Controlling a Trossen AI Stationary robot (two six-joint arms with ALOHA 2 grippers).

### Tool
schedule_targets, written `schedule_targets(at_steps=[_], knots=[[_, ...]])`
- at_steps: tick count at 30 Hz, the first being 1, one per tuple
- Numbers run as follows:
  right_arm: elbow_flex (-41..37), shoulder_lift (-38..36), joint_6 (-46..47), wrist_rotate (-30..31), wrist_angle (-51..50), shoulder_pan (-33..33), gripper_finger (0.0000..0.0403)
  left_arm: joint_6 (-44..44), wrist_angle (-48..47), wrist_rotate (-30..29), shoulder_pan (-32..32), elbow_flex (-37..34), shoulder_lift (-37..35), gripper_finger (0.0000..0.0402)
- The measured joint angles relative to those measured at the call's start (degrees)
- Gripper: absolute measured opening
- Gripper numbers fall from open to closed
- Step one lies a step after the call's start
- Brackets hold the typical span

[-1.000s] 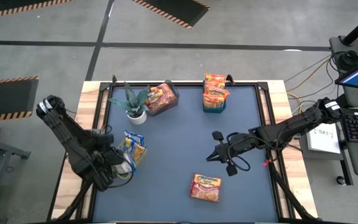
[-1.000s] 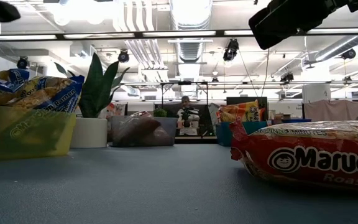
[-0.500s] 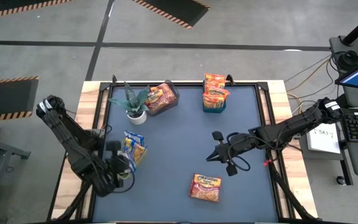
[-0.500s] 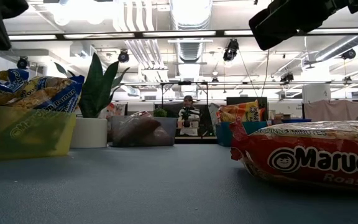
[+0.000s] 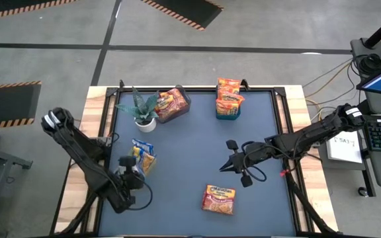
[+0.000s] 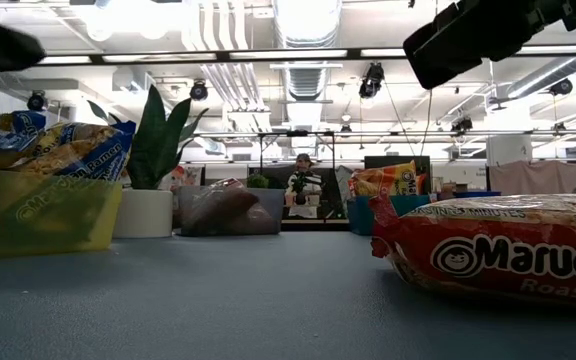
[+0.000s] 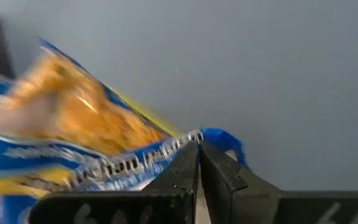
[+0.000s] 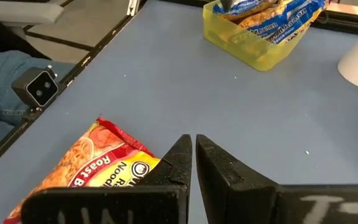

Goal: Sort Maruchan noodles
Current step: Put the blue noodle pack into the yellow bin

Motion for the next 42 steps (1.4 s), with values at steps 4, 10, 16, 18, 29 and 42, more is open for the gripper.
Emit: schedule_targets(at_steps=[4,10,16,18,29,42], knots=[[0.0,0.0,-0.2,0.0,0.9,0.0,0.0012,-1.5,0.1,7.1,0.0,-0.3,1.8,0.0000],[0.0,0.0,-0.6,0.0,1.0,0.0,0.0012,-4.2,-0.6,15.5,-0.1,-0.3,3.0,0.0000],[0.0,0.0,-0.6,0.0,1.0,0.0,0.0012,-4.8,-0.7,16.7,0.1,-0.5,2.8,0.0000],[0.0,0.0,-0.6,0.0,1.0,0.0,0.0012,-4.8,-1.0,17.4,0.1,-0.3,2.5,0.0000],[0.0,0.0,-0.6,0.0,1.1,0.0,0.0012,-9.5,-3.0,20.8,0.4,4.6,-2.4,0.0000],[0.0,0.0,-0.9,0.0,1.0,0.0,0.0012,-6.2,-15.7,-1.2,0.5,6.0,-3.4,0.0000]])
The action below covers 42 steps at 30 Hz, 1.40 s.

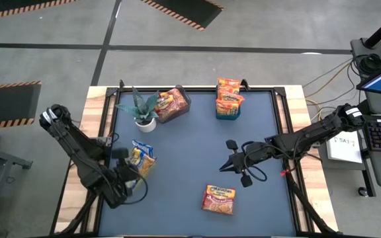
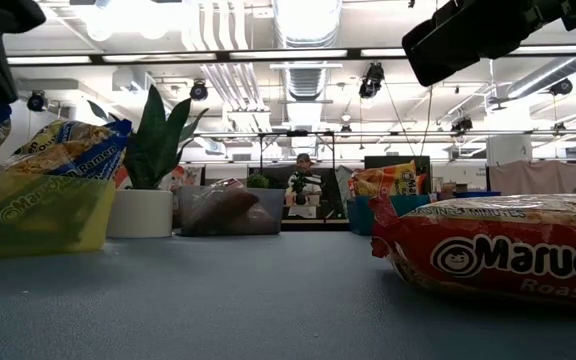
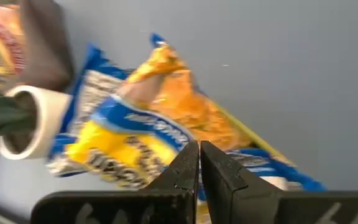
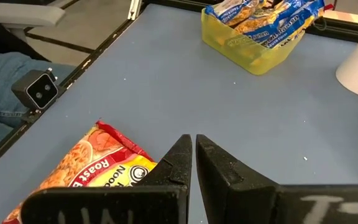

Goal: Sort Maruchan noodles
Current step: Put the blue noodle pack into the yellow bin, then put the red noodle pack into the black bin

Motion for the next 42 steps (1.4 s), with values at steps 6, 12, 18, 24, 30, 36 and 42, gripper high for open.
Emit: schedule_targets(at_steps=[6,12,18,24,30,36,42], knots=[[0.0,0.0,-0.2,0.0,0.0,-0.1,0.0012,-3.8,-5.6,-1.8,0.0,-0.2,0.0,0.0000],[0.0,0.0,-0.2,0.0,-0.3,-0.1,0.0012,-3.9,1.6,5.4,-0.2,-2.1,0.0,0.0000],[0.0,0.0,-0.2,0.0,-0.3,-0.1,0.0012,0.5,6.7,7.2,-0.2,-2.0,0.0,0.0000],[0.0,0.0,0.4,0.0,0.1,-0.1,0.0012,6.4,6.9,-3.4,-0.1,1.5,0.0,0.0000],[0.2,0.0,5.3,-0.1,2.9,-0.1,0.0012,18.2,10.7,-15.8,1.2,4.2,0.0,0.0000],[2.6,1.7,15.5,-0.2,2.8,-0.1,0.0012,31.7,19.2,-13.1,5.2,3.7,0.0,0.0000],[8.5,10.1,21.5,-5.3,-1.2,0.0,0.0012,54.3,32.8,2.3,11.6,3.3,0.0,0.0000]])
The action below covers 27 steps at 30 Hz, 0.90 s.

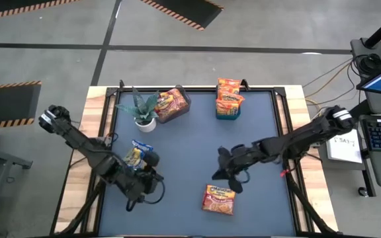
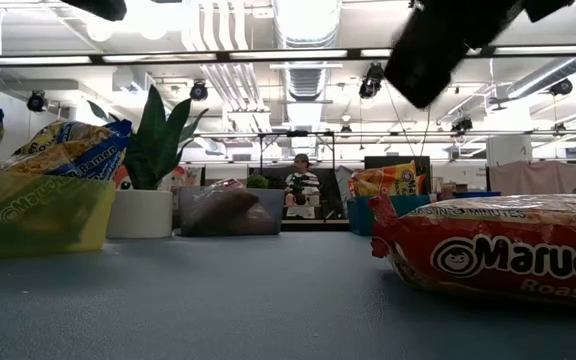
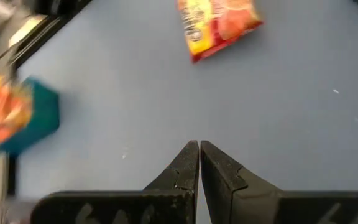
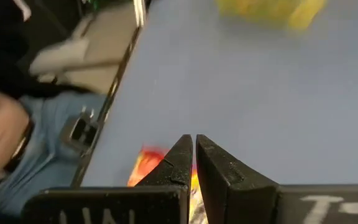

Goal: Sort Maruchan noodles
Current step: Put the red noodle pack into the black bin

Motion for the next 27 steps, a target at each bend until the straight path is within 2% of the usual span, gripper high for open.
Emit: schedule_targets(at_steps=[2,7,11,17,21,27], knots=[[2.7,3.1,2.9,-2.9,-5.0,0.2,0.0012,5.6,1.0,3.4,1.8,-0.1,0.0,0.0000],[10.5,11.0,10.7,-6.8,-20.5,1.6,0.0012,12.8,0.9,3.6,5.7,-0.5,0.0,0.0000],[15.8,17.2,16.9,-12.7,-30.3,3.4,0.0012,15.0,0.9,3.6,8.4,-1.0,0.0,0.0000],[20.9,24.7,18.6,-17.6,-32.1,5.2,0.0012,13.6,1.0,3.6,10.6,-1.3,0.0,0.0000],[23.2,26.6,17.1,-17.5,-31.1,4.3,0.0012,13.4,1.1,3.7,10.5,-1.4,0.0,0.0000],[22.2,29.5,13.8,-17.9,-29.4,1.0,0.0012,10.9,1.1,3.7,10.5,-1.5,0.0,0.0000]])
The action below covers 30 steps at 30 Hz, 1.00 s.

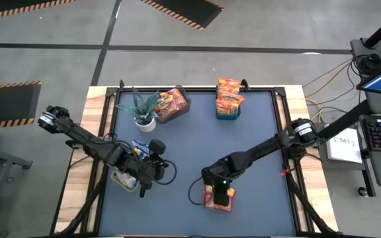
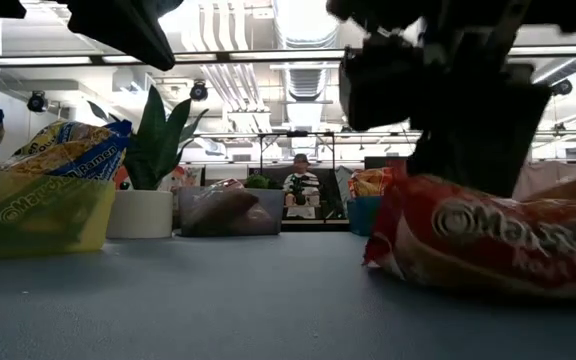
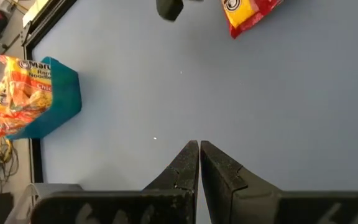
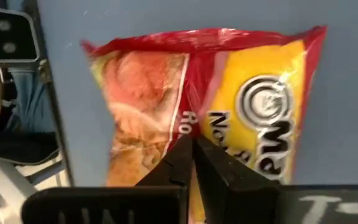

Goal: Sort Maruchan noodles
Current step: Put the red noodle pack into the black bin

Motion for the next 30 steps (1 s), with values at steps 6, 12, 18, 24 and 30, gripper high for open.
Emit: schedule_targets(at_steps=[6,12,18,24,30], knots=[[-0.7,0.2,-7.1,7.7,1.0,-4.0,0.0012,-1.8,0.2,0.0,0.0,0.0,0.0,0.0000],[0.3,-2.8,-12.8,28.7,0.8,-8.5,0.0012,-1.6,1.7,0.0,0.3,-0.2,0.0,0.0000],[-0.5,-8.2,-17.1,28.0,1.7,-9.2,0.0012,-0.2,10.2,0.0,1.2,-2.7,1.5,0.0000],[-7.0,-15.1,-14.2,27.9,1.9,-8.9,0.0012,3.3,16.6,0.1,3.8,-4.2,6.2,0.0000],[-18.9,-23.5,-6.2,28.3,9.0,-9.3,0.0012,6.6,23.7,5.1,9.4,-4.2,13.2,0.0000]])
